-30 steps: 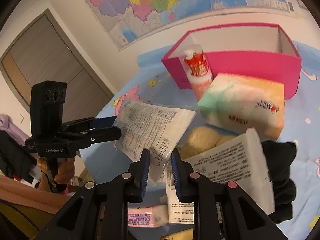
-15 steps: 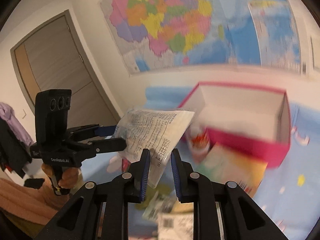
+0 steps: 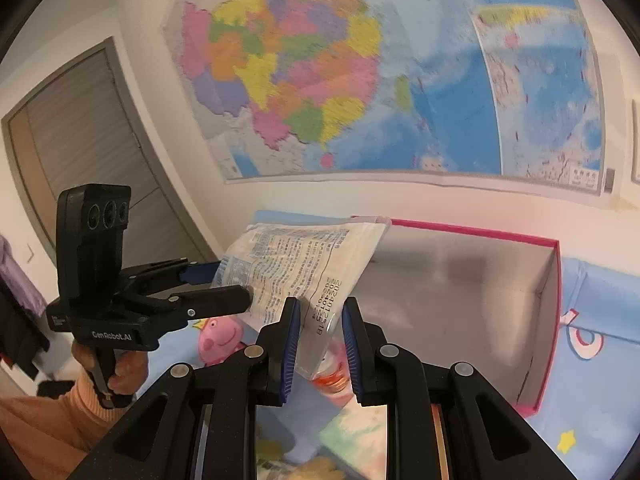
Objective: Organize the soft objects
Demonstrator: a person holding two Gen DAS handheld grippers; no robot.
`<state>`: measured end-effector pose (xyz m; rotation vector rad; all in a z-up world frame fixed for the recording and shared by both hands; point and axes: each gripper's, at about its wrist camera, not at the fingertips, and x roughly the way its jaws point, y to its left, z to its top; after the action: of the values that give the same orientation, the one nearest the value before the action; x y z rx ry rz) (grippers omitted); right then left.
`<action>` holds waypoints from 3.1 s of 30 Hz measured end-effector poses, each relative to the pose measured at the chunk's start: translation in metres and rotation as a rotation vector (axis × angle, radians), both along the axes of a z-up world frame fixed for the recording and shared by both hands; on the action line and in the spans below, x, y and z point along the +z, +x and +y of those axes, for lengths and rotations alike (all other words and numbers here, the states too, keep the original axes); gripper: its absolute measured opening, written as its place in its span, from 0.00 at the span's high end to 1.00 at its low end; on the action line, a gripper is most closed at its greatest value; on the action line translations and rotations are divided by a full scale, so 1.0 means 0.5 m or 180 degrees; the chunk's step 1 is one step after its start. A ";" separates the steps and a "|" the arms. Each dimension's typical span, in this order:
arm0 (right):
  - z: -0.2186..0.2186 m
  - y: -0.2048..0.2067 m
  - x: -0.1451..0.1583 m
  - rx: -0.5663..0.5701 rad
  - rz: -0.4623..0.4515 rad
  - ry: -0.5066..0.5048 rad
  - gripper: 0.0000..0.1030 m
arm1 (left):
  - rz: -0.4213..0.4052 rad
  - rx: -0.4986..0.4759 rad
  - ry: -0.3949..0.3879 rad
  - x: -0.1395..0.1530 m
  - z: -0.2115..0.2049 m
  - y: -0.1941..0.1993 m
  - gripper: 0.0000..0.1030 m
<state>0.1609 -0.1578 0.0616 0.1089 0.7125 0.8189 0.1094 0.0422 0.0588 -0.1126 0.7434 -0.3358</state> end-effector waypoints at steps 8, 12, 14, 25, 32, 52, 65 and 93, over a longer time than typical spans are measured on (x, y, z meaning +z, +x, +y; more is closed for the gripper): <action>0.004 0.084 -0.073 -0.0074 0.0392 -0.0072 0.79 | 0.0327 0.0090 0.0059 -0.071 -0.003 0.089 0.36; 0.006 0.115 -0.103 -0.0112 0.0529 -0.0152 0.79 | 0.0433 0.0118 0.0123 -0.101 -0.006 0.110 0.36; 0.007 0.129 -0.115 -0.0141 0.0602 -0.0191 0.79 | 0.0476 0.0136 0.0144 -0.112 -0.007 0.119 0.36; 0.041 0.194 -0.183 -0.0213 0.1030 -0.0507 0.68 | 0.0558 0.0294 0.0233 -0.107 0.002 0.144 0.36; 0.038 0.179 -0.186 -0.0223 0.0977 -0.0578 0.64 | 0.0407 0.0410 0.0253 -0.092 0.013 0.124 0.35; -0.138 -0.207 -0.132 0.0198 0.0574 -0.0598 0.51 | 0.0364 -0.0992 -0.0337 -0.120 -0.068 -0.237 0.32; -0.137 -0.248 -0.198 0.0303 0.0763 -0.0683 0.54 | 0.0820 -0.1052 -0.0466 -0.203 -0.115 -0.302 0.32; -0.144 -0.241 -0.197 0.0206 0.0744 -0.0528 0.68 | 0.1416 -0.1086 -0.0678 -0.288 -0.153 -0.260 0.37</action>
<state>0.0403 -0.2297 -0.0371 0.0323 1.0058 0.8131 -0.0204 -0.0345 -0.0850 -0.2684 1.1701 -0.7301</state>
